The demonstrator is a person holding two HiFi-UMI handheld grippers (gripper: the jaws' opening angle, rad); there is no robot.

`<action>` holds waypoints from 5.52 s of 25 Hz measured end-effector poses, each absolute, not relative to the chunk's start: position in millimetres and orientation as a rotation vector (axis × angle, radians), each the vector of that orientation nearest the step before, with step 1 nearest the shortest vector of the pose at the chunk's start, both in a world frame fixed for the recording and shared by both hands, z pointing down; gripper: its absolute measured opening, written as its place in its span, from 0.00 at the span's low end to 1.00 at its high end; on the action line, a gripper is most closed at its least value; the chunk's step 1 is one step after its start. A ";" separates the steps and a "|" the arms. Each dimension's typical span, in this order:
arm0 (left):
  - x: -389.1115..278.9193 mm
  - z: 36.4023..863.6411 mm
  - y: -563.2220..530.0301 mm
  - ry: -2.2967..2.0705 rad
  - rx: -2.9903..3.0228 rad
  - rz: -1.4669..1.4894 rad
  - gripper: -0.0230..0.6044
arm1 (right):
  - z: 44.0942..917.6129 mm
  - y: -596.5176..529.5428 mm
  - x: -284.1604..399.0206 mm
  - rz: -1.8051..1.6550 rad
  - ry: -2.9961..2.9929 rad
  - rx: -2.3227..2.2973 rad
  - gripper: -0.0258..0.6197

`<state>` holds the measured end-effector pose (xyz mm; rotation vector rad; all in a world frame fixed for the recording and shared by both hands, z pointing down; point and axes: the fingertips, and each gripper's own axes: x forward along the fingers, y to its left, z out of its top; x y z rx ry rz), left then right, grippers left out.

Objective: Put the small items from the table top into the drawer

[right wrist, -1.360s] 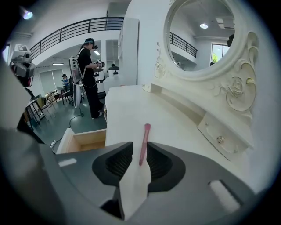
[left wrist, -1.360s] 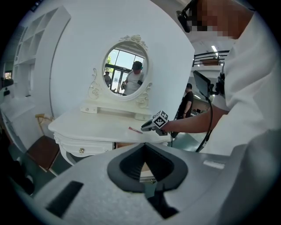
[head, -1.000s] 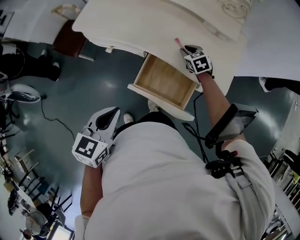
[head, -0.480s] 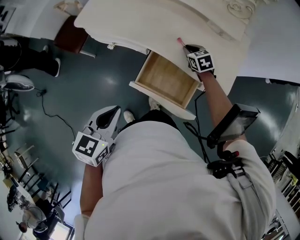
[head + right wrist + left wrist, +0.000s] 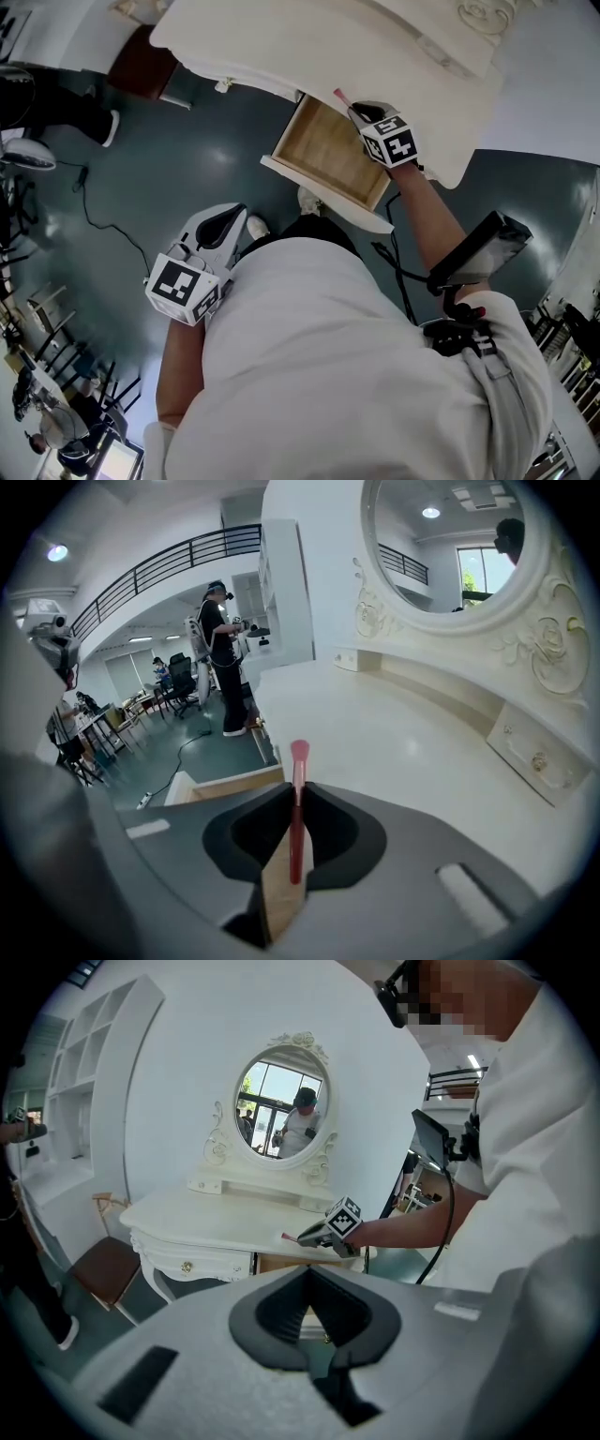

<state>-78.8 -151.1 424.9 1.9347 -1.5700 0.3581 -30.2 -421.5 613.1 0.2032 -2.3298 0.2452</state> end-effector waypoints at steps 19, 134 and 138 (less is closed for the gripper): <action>-94.2 432.2 -129.4 -1.611 1.825 0.379 0.04 | 726.6 -332.0 -43.6 0.216 -2.167 0.012 0.11; -125.4 425.2 173.2 -1.289 2.351 0.323 0.04 | 471.5 86.1 -51.9 -0.004 -2.458 0.219 0.04; -121.8 427.2 170.8 -1.276 2.361 0.328 0.04 | 475.2 85.0 -46.3 -0.008 -2.445 0.228 0.04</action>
